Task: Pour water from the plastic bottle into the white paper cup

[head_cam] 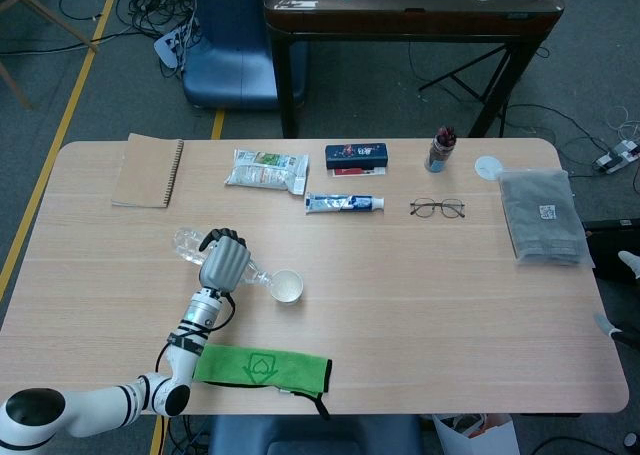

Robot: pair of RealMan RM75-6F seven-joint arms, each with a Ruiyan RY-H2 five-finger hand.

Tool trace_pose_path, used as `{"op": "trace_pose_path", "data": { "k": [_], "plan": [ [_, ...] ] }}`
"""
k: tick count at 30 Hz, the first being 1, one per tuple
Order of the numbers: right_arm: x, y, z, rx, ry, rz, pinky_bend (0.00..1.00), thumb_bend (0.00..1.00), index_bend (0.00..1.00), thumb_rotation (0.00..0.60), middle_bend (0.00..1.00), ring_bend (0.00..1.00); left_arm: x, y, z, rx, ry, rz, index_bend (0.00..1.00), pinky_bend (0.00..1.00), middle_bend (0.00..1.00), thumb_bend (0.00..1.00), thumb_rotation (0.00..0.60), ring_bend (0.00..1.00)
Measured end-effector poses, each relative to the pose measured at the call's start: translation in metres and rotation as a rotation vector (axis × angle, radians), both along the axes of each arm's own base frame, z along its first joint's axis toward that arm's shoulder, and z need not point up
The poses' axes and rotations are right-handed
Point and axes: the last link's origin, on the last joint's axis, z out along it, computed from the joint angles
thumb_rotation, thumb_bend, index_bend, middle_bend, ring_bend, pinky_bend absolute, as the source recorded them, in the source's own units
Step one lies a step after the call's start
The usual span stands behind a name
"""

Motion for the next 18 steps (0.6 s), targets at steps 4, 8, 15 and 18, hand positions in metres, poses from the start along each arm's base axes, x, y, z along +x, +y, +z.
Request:
{"op": "trace_pose_path", "data": {
  "k": [4,8,15,18],
  "plan": [
    [0.0001,0.0001,-0.0003,0.000,0.001,0.000,0.50,0.00,0.20,0.600,0.25,0.23,0.0001,-0.0011,-0.0005,0.002,0.007,-0.004,0.63,0.70,0.59,0.02,0.600,0.52],
    [0.0003,0.0002,-0.0007,0.001,0.003,0.000,0.50,0.00,0.20,0.600,0.25,0.23,0.0005,-0.0019,-0.0009,0.005,0.014,-0.007,0.63,0.70,0.59,0.02,0.600,0.52],
    [0.0002,0.0003,-0.0009,0.002,0.002,0.000,0.50,0.00,0.20,0.600,0.25,0.23,0.0001,-0.0026,-0.0022,0.004,0.010,0.002,0.63,0.70,0.59,0.02,0.600,0.52],
    [0.0002,0.0005,-0.0007,0.002,0.001,0.001,0.50,0.00,0.20,0.600,0.25,0.23,0.0003,-0.0032,-0.0032,-0.001,-0.003,0.017,0.63,0.70,0.59,0.02,0.600,0.52]
  ]
}}
